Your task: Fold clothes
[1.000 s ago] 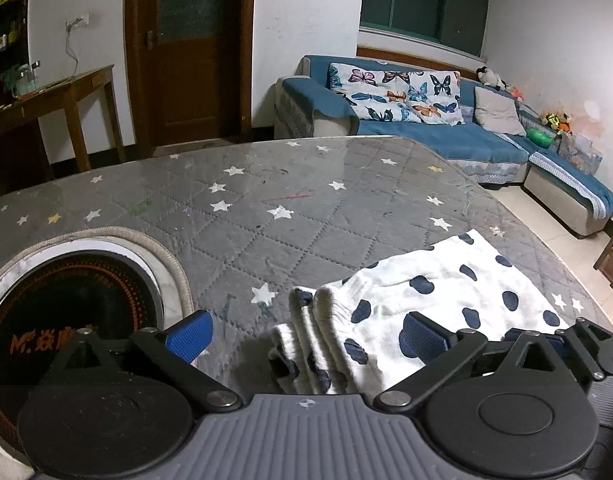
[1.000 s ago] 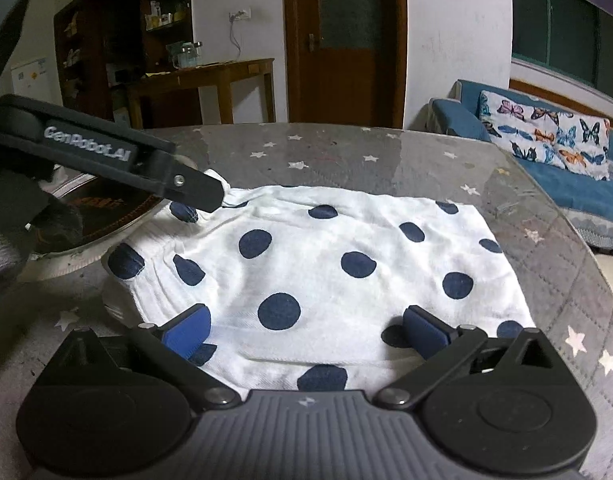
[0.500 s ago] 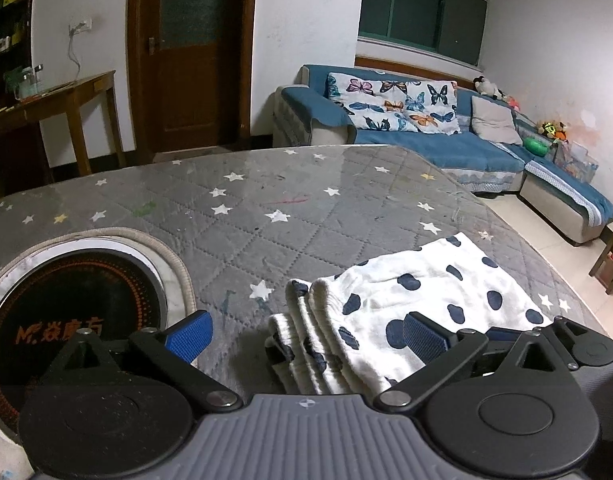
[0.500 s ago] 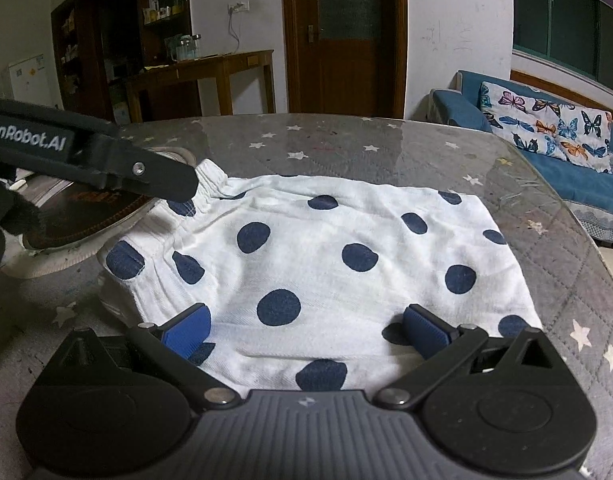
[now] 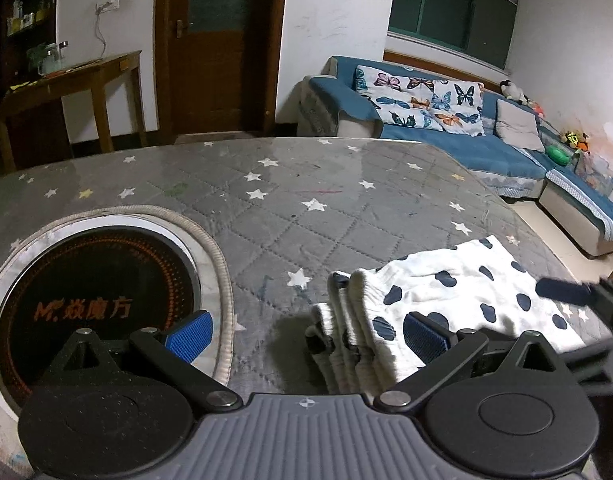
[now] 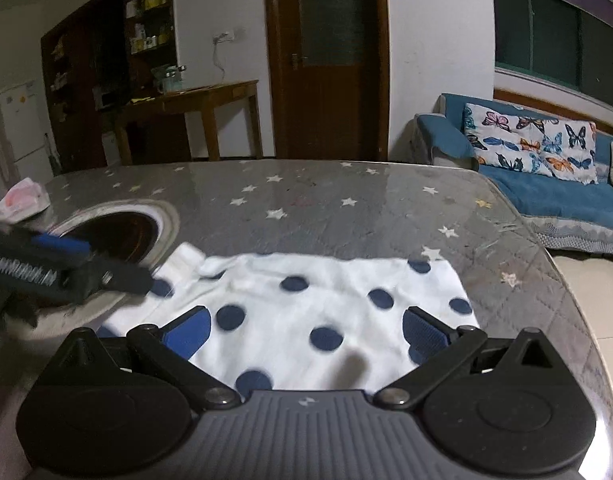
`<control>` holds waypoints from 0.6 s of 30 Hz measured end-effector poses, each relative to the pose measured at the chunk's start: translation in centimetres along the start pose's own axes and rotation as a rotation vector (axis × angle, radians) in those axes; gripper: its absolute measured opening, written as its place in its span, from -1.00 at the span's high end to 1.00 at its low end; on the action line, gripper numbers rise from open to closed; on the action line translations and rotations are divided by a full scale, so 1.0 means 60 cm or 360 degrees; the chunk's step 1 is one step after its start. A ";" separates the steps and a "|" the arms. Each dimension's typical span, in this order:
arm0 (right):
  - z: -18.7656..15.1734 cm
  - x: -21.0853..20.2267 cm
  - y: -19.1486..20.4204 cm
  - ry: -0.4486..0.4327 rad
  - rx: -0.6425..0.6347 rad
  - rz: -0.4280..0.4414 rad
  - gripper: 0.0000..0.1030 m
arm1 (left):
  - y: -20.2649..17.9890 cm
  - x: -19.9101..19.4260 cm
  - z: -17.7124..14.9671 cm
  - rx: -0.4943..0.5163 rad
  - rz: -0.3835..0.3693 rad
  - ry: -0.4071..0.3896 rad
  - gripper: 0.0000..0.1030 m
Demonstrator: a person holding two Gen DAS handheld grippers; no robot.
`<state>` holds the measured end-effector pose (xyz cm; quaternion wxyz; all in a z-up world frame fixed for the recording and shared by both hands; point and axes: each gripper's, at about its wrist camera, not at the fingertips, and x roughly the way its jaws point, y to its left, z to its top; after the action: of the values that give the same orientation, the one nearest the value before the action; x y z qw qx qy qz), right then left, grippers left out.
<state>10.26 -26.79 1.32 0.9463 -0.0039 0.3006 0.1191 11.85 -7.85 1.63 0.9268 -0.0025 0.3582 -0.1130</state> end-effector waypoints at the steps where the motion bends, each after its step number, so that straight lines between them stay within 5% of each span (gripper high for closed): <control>1: 0.002 0.008 -0.003 0.0015 0.0018 -0.0005 -1.00 | 0.001 0.004 -0.002 0.0005 0.0006 0.0008 -1.00; 10: -0.001 0.094 -0.016 0.0219 0.0067 -0.0040 -0.98 | 0.010 0.034 -0.014 0.0025 0.0035 0.0073 -1.00; 18: 0.036 0.096 -0.021 0.0173 0.0096 -0.0030 -0.89 | 0.014 0.035 -0.015 0.0009 0.0006 0.0082 -1.00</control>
<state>16.30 -26.56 -0.28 0.9293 0.0155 0.3549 0.1007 12.95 -7.38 -0.53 0.9175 0.0036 0.3816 -0.1123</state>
